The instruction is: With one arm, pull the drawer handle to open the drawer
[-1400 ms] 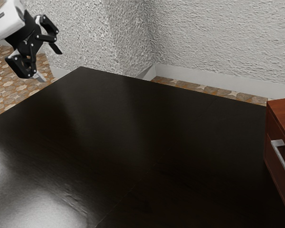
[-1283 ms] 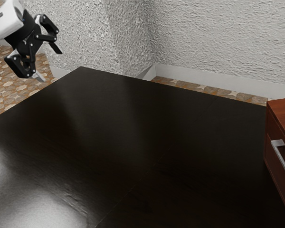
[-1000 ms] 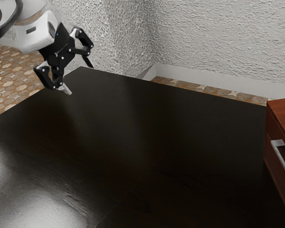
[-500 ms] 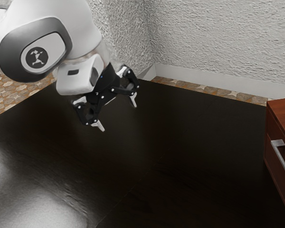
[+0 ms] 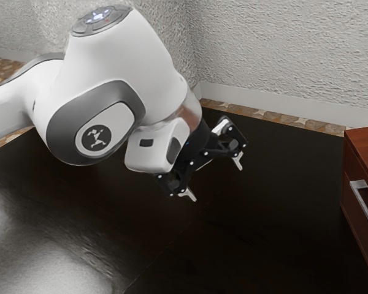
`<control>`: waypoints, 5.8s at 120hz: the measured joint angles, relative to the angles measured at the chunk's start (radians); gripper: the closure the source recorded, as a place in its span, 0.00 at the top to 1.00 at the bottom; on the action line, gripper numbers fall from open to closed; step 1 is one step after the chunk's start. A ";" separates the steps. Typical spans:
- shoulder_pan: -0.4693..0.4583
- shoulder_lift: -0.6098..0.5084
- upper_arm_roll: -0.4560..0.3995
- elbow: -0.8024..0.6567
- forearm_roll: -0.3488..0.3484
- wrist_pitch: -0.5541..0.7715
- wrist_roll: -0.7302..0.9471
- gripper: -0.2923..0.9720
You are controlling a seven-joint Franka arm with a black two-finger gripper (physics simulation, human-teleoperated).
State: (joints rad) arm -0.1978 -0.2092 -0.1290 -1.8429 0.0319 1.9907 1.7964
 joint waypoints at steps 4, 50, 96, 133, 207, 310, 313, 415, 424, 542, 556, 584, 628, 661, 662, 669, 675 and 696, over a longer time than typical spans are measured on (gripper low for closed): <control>-0.009 0.001 0.000 -0.005 -0.002 0.014 0.004 0.77; -0.125 0.043 0.000 -0.038 -0.010 0.164 0.043 0.77; -0.175 0.128 -0.002 -0.001 0.000 0.266 0.063 0.77; -0.199 0.171 -0.004 0.043 0.008 0.291 0.072 0.77; -0.227 0.257 -0.005 0.100 0.052 0.310 0.079 0.77; -0.214 0.303 -0.003 0.100 0.081 0.343 0.076 0.77; -0.214 0.304 -0.003 0.100 0.081 0.345 0.076 0.77; -0.206 0.371 0.000 0.149 0.111 0.370 0.077 0.77; -0.205 0.384 0.001 0.164 0.117 0.373 0.076 0.77; -0.193 0.406 0.007 0.139 0.130 0.409 0.017 0.77; -0.191 0.388 0.010 0.117 0.131 0.409 0.015 0.77; -0.199 0.357 0.039 0.079 0.131 0.409 0.009 0.77; -0.207 0.270 0.054 -0.026 0.129 0.409 0.004 0.73; -0.225 0.225 0.054 -0.070 0.133 0.409 0.004 0.75; -0.224 0.224 0.054 -0.072 0.133 0.409 0.004 0.75; -0.223 0.217 0.054 -0.078 0.133 0.409 0.004 0.74; -0.227 0.210 0.059 -0.086 0.133 0.409 0.004 0.75; -0.228 0.166 0.069 -0.127 0.134 0.409 0.005 0.74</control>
State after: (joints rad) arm -0.4263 -0.0431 -0.0600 -1.9703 0.1658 2.3996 1.8010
